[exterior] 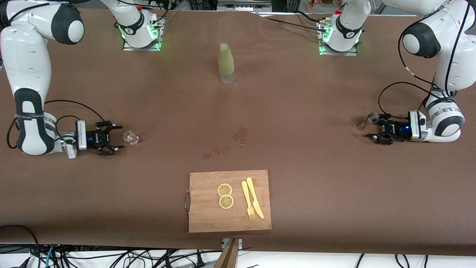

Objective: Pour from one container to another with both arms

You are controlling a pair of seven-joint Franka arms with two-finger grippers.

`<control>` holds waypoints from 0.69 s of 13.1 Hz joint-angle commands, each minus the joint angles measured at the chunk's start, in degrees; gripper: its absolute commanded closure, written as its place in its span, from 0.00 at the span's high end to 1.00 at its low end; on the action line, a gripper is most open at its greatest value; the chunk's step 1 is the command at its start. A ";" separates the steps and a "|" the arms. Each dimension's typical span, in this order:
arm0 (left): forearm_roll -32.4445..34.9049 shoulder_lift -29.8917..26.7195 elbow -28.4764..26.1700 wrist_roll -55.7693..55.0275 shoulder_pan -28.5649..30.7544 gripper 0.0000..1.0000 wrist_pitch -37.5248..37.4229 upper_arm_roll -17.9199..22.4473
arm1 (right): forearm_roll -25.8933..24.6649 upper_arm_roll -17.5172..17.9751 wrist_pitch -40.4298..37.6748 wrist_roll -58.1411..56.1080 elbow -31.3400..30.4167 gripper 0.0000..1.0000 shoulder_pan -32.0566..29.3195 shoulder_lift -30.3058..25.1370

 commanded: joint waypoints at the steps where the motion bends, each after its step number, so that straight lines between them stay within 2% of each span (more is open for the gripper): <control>1: 2.67 -0.34 5.99 -3.56 -0.47 1.00 0.41 2.85 | -4.49 -1.79 -0.91 6.66 0.08 1.00 0.34 -4.12; 5: 10.48 -7.01 6.88 -29.37 -1.61 1.00 4.01 3.39 | -11.52 -2.14 -0.91 22.82 2.00 1.00 0.61 -11.50; 7: 13.64 -11.31 6.88 -43.00 -4.15 1.00 6.56 3.39 | -16.01 -1.79 -0.91 32.58 3.85 1.00 1.31 -15.36; 9: 16.81 -15.18 6.97 -57.06 -7.22 1.00 7.97 3.39 | -18.12 -1.88 -0.91 41.28 3.86 1.00 3.24 -18.97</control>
